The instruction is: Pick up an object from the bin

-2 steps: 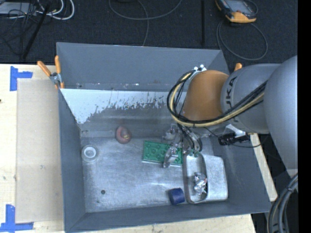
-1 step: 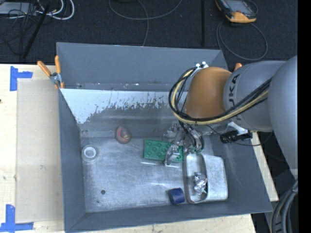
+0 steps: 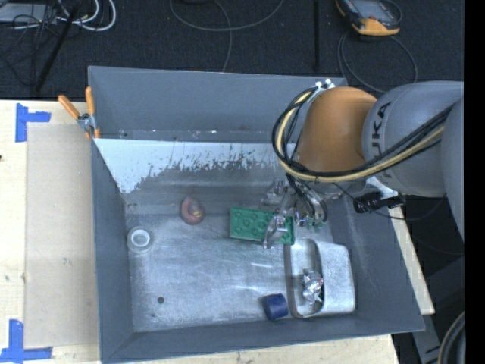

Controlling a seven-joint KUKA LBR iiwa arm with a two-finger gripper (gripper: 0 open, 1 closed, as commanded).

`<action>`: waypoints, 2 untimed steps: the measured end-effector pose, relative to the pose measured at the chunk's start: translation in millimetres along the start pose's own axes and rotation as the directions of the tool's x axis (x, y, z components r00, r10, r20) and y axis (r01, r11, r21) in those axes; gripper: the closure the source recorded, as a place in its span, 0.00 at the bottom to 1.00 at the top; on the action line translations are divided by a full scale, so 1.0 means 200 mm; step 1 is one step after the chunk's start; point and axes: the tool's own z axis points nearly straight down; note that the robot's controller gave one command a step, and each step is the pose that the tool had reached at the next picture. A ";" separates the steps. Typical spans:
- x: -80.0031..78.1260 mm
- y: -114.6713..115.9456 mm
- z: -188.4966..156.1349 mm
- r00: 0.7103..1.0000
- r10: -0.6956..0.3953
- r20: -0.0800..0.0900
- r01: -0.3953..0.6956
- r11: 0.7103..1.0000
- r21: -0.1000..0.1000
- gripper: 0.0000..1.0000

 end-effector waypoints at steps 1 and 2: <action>0.00 0.00 0.00 1.000 0.000 -0.003 0.000 1.000 0.001 1.00; -0.01 0.00 -0.32 1.000 -0.001 0.003 0.001 1.000 0.000 1.00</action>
Offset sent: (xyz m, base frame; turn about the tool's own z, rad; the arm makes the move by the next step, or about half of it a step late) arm 0.0000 0.0000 0.0011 0.0000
